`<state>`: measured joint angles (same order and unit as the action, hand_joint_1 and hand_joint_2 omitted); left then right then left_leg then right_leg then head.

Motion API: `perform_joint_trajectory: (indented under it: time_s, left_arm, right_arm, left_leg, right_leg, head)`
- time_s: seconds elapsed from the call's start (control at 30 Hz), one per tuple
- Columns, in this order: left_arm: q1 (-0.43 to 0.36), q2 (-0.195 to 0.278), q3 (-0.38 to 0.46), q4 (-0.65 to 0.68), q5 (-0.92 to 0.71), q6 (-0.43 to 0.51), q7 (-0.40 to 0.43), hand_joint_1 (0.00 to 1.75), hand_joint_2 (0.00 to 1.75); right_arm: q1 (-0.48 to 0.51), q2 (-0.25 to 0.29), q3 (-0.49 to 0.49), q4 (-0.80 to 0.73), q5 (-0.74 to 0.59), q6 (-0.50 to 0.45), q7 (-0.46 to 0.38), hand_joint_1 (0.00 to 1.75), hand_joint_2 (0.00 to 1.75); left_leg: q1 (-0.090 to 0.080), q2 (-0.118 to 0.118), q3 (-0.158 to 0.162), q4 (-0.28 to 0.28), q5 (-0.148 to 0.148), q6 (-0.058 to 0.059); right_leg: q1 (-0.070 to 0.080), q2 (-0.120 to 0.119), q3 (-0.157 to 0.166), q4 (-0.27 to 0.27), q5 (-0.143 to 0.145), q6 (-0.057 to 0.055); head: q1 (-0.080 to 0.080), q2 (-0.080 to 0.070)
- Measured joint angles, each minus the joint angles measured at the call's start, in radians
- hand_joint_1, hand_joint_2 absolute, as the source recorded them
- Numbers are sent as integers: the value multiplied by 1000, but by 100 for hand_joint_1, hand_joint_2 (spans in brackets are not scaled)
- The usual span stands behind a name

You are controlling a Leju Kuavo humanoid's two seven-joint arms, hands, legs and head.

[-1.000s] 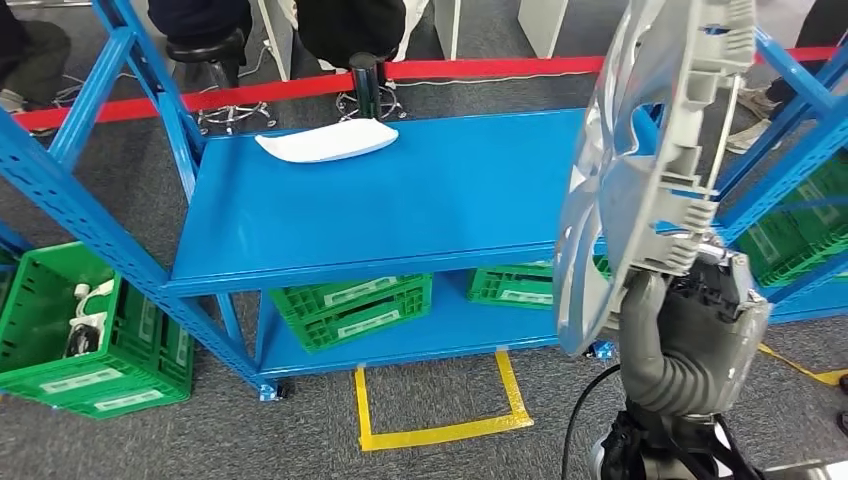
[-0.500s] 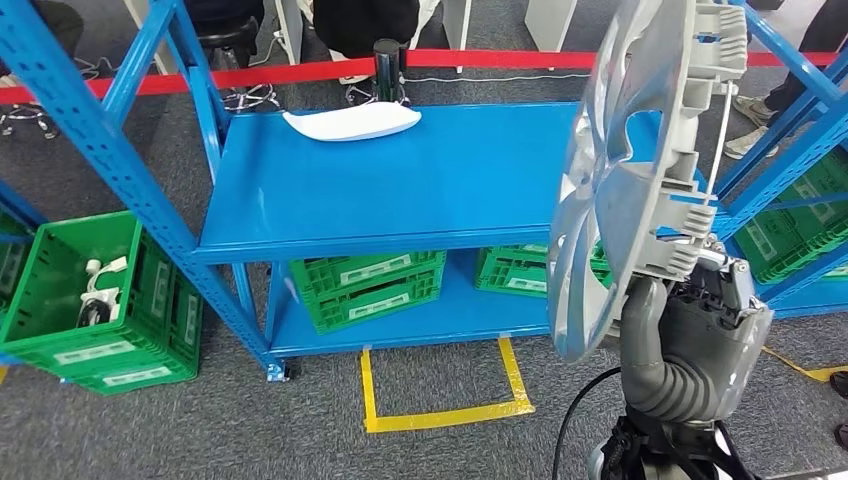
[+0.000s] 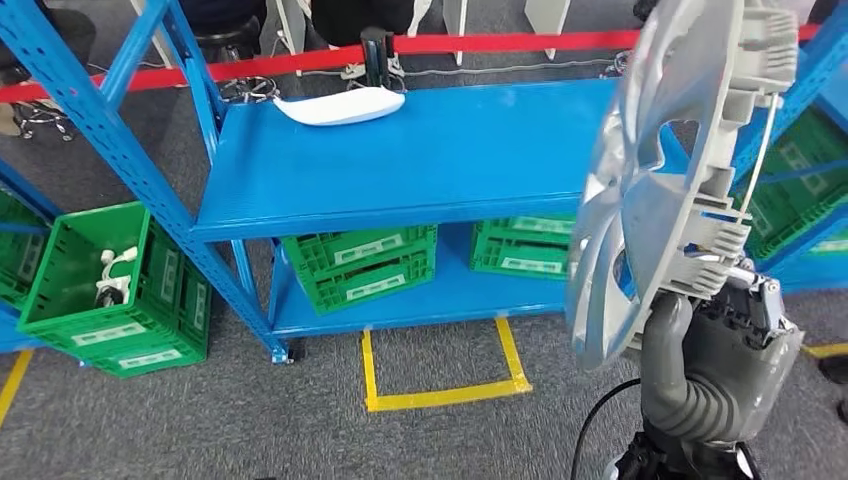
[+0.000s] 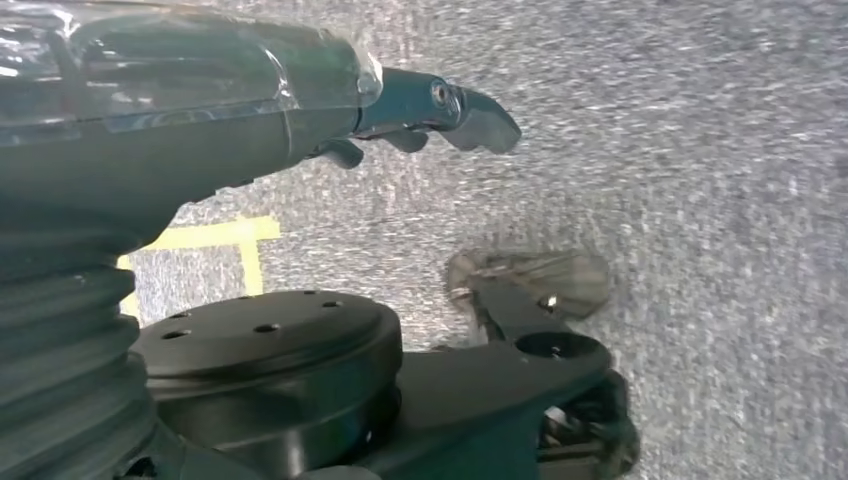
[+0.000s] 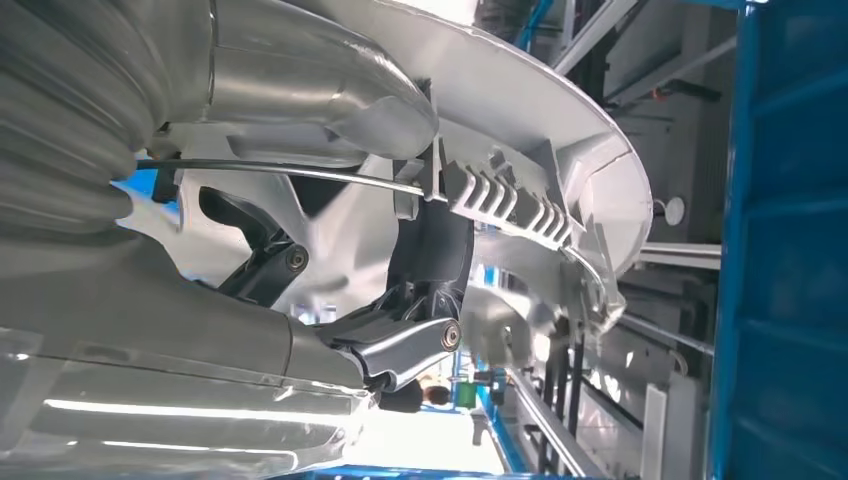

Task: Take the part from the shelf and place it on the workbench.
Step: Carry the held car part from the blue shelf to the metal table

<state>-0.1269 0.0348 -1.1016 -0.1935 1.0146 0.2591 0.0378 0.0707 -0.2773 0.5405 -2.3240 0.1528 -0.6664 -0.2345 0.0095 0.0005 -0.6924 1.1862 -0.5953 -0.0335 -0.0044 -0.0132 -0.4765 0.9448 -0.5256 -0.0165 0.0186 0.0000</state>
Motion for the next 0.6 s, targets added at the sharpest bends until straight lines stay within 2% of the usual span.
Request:
perform_joint_trajectory:
  time_s: [0.03, 0.07, 0.1, 0.13, 0.17, 0.2, 0.23, 0.27, 0.3, 0.37, 0.4, 0.43, 0.47, 0.53, 0.57, 0.6]
  left_arm:
    - [0, 1, 0, 0, 0, 1, -1, 0, 175]
    - [0, 2, 0, 0, 0, 1, -2, 0, 175]
    - [0, 2, 0, 0, 0, 1, -2, 0, 175]
    - [0, 3, 0, 0, 0, 1, -3, 0, 175]
    - [0, 3, 0, 0, 0, 1, -3, 0, 175]
    - [-1, 4, 0, 0, 0, 1, -3, 0, 175]
    - [-2, 5, 0, 0, 0, 1, -3, 0, 175]
    - [-3, 6, 0, 0, 1, 0, -1, 0, 175]
    - [-3, 7, 0, 0, 3, -1, 1, 0, 175]
    - [-2, 7, 0, 0, 9, -3, 7, 0, 175]
    - [-2, 8, 0, 0, 13, -4, 10, 0, 175]
    - [-1, 8, 0, 0, 18, -6, 13, 0, 175]
    - [-1, 8, 0, 0, 22, -8, 15, 0, 175]
    - [-1, 9, 0, 0, 28, -14, 17, 0, 175]
    - [-1, 10, 0, 0, 30, -17, 17, 0, 175]
    - [-1, 11, 0, 0, 31, -19, 16, 0, 175]
  right_arm:
    - [7, 0, -3, -3, -4, 0, -2, 175, 175]
    - [13, 0, -7, -4, -7, 0, -3, 175, 175]
    - [17, 0, -10, -5, -10, 0, -3, 175, 175]
    - [20, 0, -13, -6, -11, 0, -3, 175, 175]
    - [22, 0, -15, -8, -12, 0, -4, 175, 175]
    - [24, 1, -17, -10, -13, 0, -4, 175, 175]
    - [26, 1, -19, -12, -14, 0, -5, 175, 175]
    - [27, 1, -19, -15, -15, 0, -7, 175, 175]
    - [29, 1, -19, -16, -14, 0, -10, 175, 175]
    - [34, 2, -19, -18, -9, 0, -16, 175, 175]
    - [34, 2, -18, -19, -6, 0, -19, 175, 175]
    - [33, 2, -17, -19, -4, 1, -20, 175, 175]
    - [28, 3, -15, -18, -2, 1, -21, 175, 175]
    - [15, 6, -11, -14, 1, 3, -21, 175, 175]
    - [8, 8, -8, -10, 1, 3, -21, 175, 175]
    - [2, 9, -5, -5, 1, 3, -21, 175, 175]
  left_leg:
    - [0, 0, -12, 61, -33, -2]
    - [0, 0, -14, 102, -42, -3]
    - [0, 0, -1, 115, -29, -3]
    - [0, 0, 29, 91, -3, -2]
    - [0, 0, 75, 36, 24, 0]
    - [-1, -1, 126, -32, 36, 4]
    - [-2, -1, 168, -94, 37, 8]
    - [-3, -2, 194, -138, 30, 12]
    - [-5, -3, 203, -160, 21, 16]
    - [-5, -4, 194, -173, 24, 31]
    - [-3, -4, 188, -177, 30, 40]
    - [-1, -3, 180, -179, 39, 49]
    - [1, -2, 171, -180, 48, 55]
    - [-1, 1, 149, -180, 66, 59]
    - [-1, 2, 137, -179, 75, 58]
    - [-2, 4, 126, -179, 83, 58]
  right_leg:
    - [1, -1, -14, 4, 8, -1]
    - [2, -1, -28, 9, 15, -1]
    - [3, -1, -43, 16, 21, -1]
    - [3, -1, -58, 25, 26, 1]
    - [4, -1, -71, 35, 29, 3]
    - [5, 0, -83, 45, 31, 5]
    - [6, 1, -92, 55, 33, 9]
    - [6, 1, -99, 63, 35, 14]
    - [6, 1, -106, 67, 40, 20]
    - [5, 2, -115, 72, 46, 33]
    - [5, 4, -122, 82, 34, 40]
    - [4, 6, -132, 106, 6, 46]
    - [3, 8, -145, 150, -37, 52]
    - [-1, 8, -172, 272, -122, 61]
    - [-3, 8, -176, 318, -139, 63]
    - [-4, 8, -168, 336, -134, 62]
  head:
    - [-6, 0]
    - [-11, 0]
    - [-13, 0]
    - [-16, 0]
    - [-18, 0]
    - [-21, 0]
    - [-22, 0]
    - [-24, 0]
    - [-24, 0]
    - [-24, 0]
    - [-22, 0]
    - [-18, 0]
    - [-12, 0]
    - [0, 0]
    - [3, 0]
    - [5, 0]
